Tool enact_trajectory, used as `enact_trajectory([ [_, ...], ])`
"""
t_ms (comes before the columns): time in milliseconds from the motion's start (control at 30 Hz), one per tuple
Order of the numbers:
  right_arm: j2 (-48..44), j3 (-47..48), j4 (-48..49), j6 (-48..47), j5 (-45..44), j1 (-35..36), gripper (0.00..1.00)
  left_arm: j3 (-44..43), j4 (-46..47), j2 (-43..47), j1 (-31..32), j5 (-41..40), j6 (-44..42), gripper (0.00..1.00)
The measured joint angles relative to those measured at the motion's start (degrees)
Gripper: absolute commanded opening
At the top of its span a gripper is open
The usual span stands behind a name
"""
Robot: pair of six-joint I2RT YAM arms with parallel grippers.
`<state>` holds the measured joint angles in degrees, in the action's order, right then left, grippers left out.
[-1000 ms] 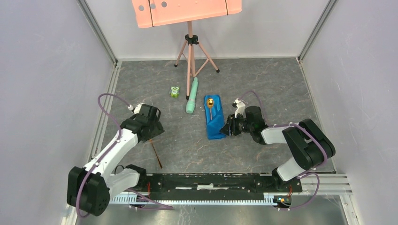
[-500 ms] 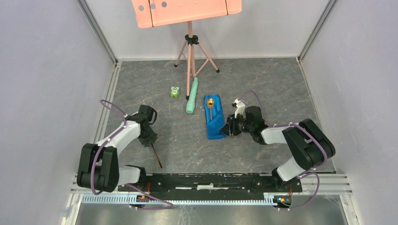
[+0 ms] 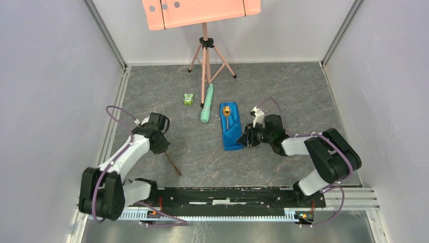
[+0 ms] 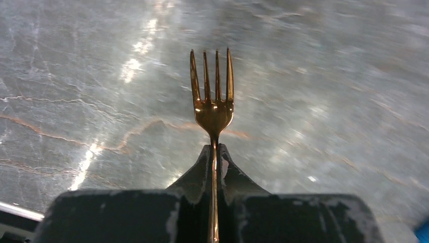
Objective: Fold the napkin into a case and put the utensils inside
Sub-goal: Pick up the fork from the corner of the board, then insert the fork into the folded napkin.
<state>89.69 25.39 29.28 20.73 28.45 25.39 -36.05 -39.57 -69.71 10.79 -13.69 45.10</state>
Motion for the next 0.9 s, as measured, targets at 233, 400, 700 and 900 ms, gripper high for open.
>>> enact_trajectory([
  [233,0.0,0.0,0.0,0.0,0.0,0.0,0.47,-6.5,0.3,9.9,14.6,-4.5,-0.1,0.02],
  [400,0.0,0.0,0.1,0.0,0.0,0.0,0.51,-12.6,5.4,4.5,24.5,-8.1,-0.1,0.02],
  [700,-0.2,-0.5,1.1,0.3,1.0,-0.3,0.54,-28.2,15.6,-18.8,33.6,-10.9,-0.7,0.02],
  [900,-0.2,-1.9,3.2,1.2,2.7,-2.0,0.55,-38.6,20.3,-28.9,36.1,-14.2,-3.9,0.02],
])
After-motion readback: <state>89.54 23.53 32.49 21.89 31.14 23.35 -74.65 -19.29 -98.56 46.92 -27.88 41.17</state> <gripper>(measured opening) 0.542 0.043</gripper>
